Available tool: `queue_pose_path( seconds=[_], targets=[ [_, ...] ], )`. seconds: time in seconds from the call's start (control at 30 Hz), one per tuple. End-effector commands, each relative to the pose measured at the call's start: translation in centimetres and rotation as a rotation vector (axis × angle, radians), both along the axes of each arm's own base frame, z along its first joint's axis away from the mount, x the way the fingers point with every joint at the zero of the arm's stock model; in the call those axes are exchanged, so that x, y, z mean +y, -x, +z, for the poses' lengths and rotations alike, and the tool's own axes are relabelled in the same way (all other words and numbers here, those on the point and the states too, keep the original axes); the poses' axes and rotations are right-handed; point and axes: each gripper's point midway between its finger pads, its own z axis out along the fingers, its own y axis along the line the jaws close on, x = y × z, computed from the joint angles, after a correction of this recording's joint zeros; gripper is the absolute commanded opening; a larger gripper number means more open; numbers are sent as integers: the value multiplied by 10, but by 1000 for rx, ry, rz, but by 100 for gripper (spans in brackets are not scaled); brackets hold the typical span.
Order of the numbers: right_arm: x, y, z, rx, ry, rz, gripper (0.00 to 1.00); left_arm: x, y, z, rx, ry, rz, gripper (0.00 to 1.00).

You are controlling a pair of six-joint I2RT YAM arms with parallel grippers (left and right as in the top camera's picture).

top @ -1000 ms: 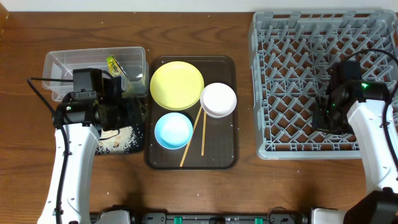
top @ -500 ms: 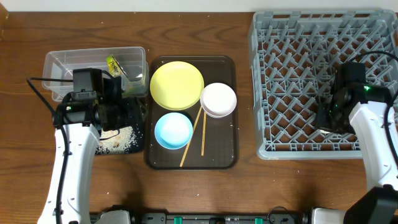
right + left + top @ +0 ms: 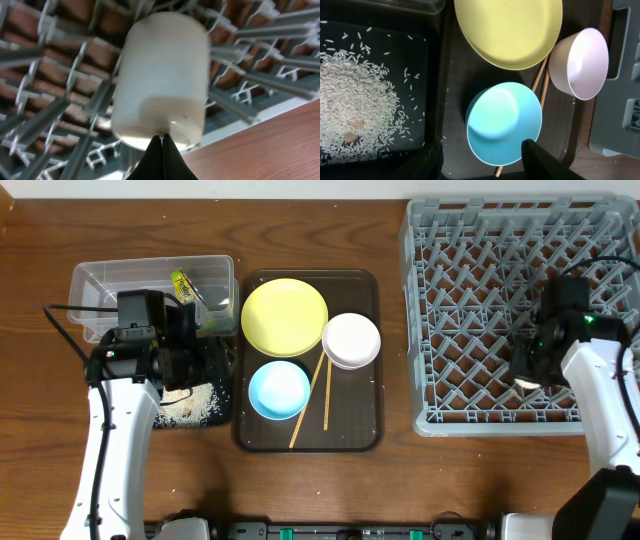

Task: Sort waste into correct bins and load items into the dishwasher rack
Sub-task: 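Release the cup in the rack and raise the right gripper, then reach the right gripper to the pink bowl and grasp its rim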

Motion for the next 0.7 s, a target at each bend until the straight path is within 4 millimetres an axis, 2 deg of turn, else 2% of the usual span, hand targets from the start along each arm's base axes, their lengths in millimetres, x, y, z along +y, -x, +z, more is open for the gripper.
queue_pose_path(
  seconds=[0.0, 0.37, 0.47, 0.6, 0.67],
  targets=[
    [-21, 0, 1, -11, 66, -61, 1, 1, 0, 4, -15, -13, -11, 53],
    [-50, -13, 8, -99, 111, -136, 1, 1, 0, 4, -15, -13, -11, 54],
    [-51, -15, 9, -109, 113, -139, 11, 1, 0, 4, -15, -13, -11, 53],
    [-39, -22, 10, -139, 42, -115, 11, 1, 0, 4, -15, -13, -11, 54],
    [-21, -32, 14, -174, -54, -53, 15, 1, 0, 4, -15, -13, -11, 53]
  ],
)
